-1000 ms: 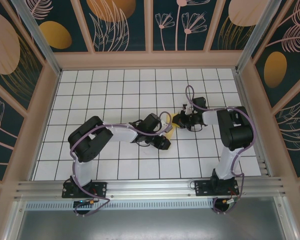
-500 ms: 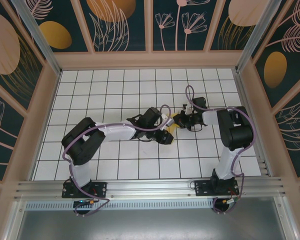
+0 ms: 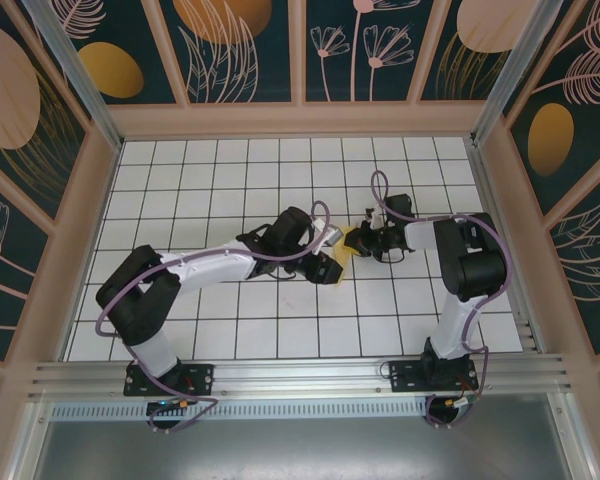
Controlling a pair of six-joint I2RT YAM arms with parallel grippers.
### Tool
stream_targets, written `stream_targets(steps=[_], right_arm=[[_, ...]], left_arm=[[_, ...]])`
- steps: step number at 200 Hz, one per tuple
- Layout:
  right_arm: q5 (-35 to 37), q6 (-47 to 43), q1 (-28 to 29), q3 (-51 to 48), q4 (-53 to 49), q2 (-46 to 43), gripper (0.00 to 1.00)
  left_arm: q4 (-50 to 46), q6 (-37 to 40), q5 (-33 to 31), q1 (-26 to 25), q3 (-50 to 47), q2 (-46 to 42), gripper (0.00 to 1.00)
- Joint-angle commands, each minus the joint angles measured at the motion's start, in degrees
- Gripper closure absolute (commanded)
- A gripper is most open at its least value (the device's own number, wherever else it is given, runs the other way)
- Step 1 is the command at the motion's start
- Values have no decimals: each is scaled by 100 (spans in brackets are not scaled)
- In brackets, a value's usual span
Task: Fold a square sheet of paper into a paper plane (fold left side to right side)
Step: Fold the wing for the fifth time at the center of the table.
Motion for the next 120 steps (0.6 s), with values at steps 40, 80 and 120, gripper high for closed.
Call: stream_targets(steps=[40,80,120], right_arm=[[634,-114,54,-155,-380,281,86],[647,-123,62,-120,-409,275,86],[670,-132,55,-79,-430,317,86]], left_arm=[[268,96,-1,94,934,1456,70],[95,157,-1,83,1129,1940,70],[-25,237,-81,18,809,1979,70]])
